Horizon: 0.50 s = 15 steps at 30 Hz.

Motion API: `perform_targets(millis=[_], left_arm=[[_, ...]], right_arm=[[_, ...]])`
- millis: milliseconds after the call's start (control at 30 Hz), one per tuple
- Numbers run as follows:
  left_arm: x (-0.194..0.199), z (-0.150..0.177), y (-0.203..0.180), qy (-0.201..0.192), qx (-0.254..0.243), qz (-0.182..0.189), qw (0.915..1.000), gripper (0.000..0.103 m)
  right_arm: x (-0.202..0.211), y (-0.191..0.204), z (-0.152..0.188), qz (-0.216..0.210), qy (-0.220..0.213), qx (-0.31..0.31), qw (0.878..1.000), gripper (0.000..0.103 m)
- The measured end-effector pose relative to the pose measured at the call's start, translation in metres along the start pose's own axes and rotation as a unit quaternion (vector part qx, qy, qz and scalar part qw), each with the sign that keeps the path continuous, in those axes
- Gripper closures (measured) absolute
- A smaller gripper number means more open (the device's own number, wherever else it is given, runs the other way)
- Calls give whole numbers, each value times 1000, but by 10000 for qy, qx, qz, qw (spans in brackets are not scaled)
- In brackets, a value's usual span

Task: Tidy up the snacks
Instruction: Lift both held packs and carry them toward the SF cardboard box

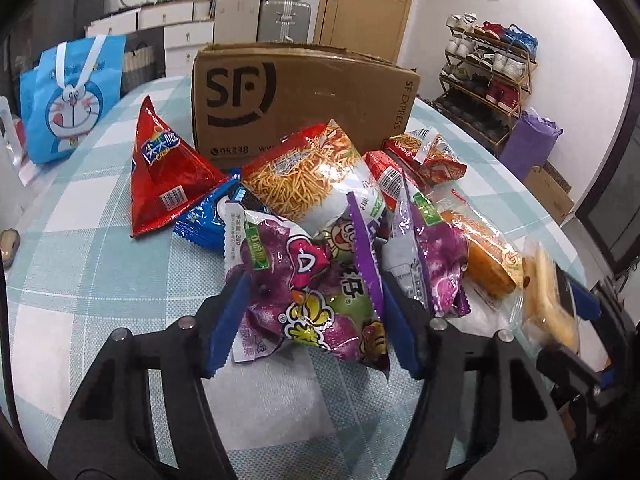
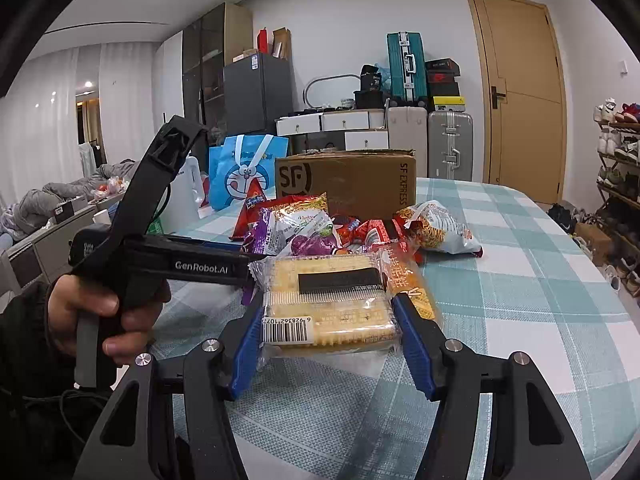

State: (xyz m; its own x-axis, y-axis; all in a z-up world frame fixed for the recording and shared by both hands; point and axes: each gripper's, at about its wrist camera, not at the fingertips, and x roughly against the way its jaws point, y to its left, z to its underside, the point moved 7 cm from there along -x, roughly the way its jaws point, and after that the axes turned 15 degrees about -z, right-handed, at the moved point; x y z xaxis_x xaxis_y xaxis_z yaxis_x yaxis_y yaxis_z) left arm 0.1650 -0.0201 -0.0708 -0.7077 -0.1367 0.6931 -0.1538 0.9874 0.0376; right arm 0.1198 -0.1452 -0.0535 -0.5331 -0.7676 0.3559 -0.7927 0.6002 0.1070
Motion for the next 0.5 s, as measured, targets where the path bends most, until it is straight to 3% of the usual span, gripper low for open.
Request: perform_targets(millis=[133,500], left_arm=[[3,2,-9,-154,-172,-67,9997,47],[39,12,-18,-682,-576,-319,9955,47]], right_arm=[[1,-1,-1,15,-39,16,10000,40],[6,0,-2,55,-136,78,9999,40]])
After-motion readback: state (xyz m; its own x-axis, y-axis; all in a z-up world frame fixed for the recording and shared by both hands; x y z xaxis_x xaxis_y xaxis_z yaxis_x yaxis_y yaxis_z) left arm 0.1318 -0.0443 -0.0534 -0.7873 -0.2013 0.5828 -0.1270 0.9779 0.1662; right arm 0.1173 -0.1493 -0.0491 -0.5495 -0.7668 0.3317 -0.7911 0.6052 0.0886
